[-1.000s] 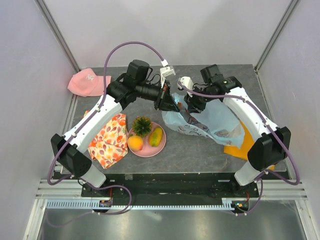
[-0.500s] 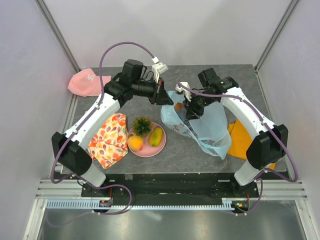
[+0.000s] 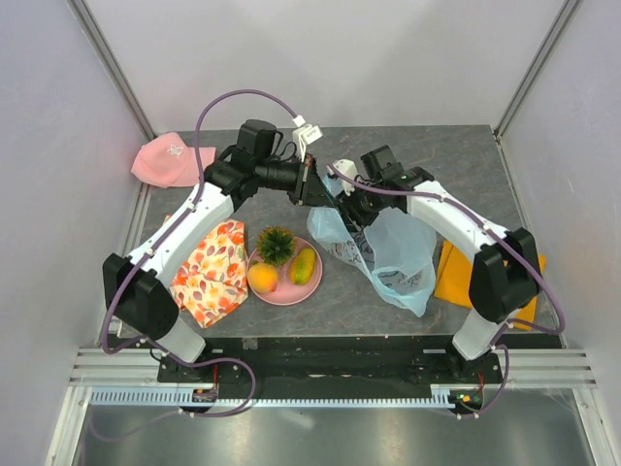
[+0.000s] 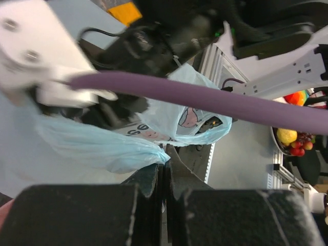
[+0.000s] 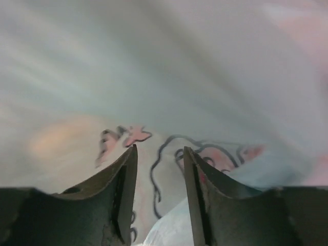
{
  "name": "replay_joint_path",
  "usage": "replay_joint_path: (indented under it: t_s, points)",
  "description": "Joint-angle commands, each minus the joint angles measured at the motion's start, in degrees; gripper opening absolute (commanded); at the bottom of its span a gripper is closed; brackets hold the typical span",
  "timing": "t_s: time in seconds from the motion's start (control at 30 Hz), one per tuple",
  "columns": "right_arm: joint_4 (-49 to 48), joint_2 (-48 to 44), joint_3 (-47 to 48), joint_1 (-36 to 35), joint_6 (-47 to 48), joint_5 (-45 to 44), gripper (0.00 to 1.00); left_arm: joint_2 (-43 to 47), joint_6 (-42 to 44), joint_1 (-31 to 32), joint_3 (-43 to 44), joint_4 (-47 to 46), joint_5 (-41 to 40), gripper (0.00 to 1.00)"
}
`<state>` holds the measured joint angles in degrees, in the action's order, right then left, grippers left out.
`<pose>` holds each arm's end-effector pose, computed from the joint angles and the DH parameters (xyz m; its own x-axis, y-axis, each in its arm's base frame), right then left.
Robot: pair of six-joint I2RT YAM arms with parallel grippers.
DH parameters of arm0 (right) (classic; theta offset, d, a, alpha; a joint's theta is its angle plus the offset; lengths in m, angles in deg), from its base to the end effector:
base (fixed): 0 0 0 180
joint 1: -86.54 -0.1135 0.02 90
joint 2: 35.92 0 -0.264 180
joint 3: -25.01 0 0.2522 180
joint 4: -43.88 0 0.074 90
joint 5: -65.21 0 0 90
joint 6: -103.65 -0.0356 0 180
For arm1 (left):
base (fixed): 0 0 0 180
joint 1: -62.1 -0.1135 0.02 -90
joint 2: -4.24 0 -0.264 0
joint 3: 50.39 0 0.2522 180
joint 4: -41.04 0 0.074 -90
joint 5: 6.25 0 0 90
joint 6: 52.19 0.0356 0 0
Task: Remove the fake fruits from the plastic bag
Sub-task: Take out the fake fruit from the plastic bag.
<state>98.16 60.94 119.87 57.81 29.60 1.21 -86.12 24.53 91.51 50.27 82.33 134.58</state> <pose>0.3103 0.1879 0.2786 -0.5239 -0.5689 -0.6340 -0.8210 0.5355 0.1980 0.2935 -0.1971 0.3729 -0.6408 0.1947 -0.7426 0.7623 0.2760 -0.5854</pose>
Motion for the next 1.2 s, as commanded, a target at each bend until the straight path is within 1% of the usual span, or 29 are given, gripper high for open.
replay_joint_path:
  t_s: [0.0,0.07,0.1,0.13,0.2,0.27,0.37,0.4,0.43,0.5,0.7,0.83,1.07,1.13,1.17]
  points:
    - [-5.4,2.9,2.7,1.3,-6.5,-11.2,0.52,2.8,-2.5,-0.1,-1.5,-2.9,4.4,0.01]
    - [-5.1,4.7,3.4,1.7,-6.2,-13.9,0.58,3.2,-1.8,-0.1,-2.3,-2.7,5.2,0.02]
    - [-5.0,5.5,3.5,2.4,-6.3,-18.2,0.6,3.5,-1.8,-0.1,-2.4,-2.7,5.3,0.02]
    - [-4.7,6.2,4.1,3.0,-6.4,-19.3,0.61,3.5,-1.5,-0.1,-2.7,-2.5,5.5,0.02]
    - [-4.8,7.4,4.1,5.5,-6.6,-20.5,0.63,3.7,-1.2,-0.1,-2.9,-2.4,5.5,0.02]
    - [-6.5,7.3,3.7,7.1,-6.3,-20.9,0.67,3.7,-0.9,-0.1,-2.9,-2.2,5.4,0.02]
    - [-8.1,7.1,3.4,7.3,-3.9,-22.3,0.73,3.4,-0.7,-0.1,-2.9,-2.0,5.8,0.02]
    - [-8.2,7.2,3.9,7.4,-3.6,-22.9,0.82,3.3,-0.7,-0.1,-2.8,-2.0,5.9,0.02]
    - [-8.4,7.7,4.2,7.3,-3.3,-23.4,0.98,3.0,-0.8,-0.1,-2.6,-2.0,6.2,0.02]
    - [-8.4,8.7,5.3,7.2,-2.4,-24.5,0.98,2.7,-1.0,-0.1,-2.4,-2.1,6.5,0.02]
    - [-5.9,15.9,9.6,7.1,0.3,-29.1,0.98,1.3,-1.5,-0.1,-1.6,-2.7,7.1,0.02]
    - [-7.3,18.9,10.2,7.1,1.7,-31.9,0.98,0.9,-2.0,-0.1,-1.4,-3.2,7.6,0.02]
    - [-10.8,20.9,10.2,7.2,4.2,-35.5,0.98,0.6,-2.4,-0.1,-1.6,-3.6,7.7,0.02]
    - [-11.8,21.0,10.0,7.4,5.0,-34.0,0.92,0.6,-2.4,-0.1,-1.7,-4.0,7.6,0.02]
    - [-12.6,20.5,8.9,7.5,5.3,-33.2,0.87,0.5,-2.4,-0.1,-1.7,-3.9,7.5,0.02]
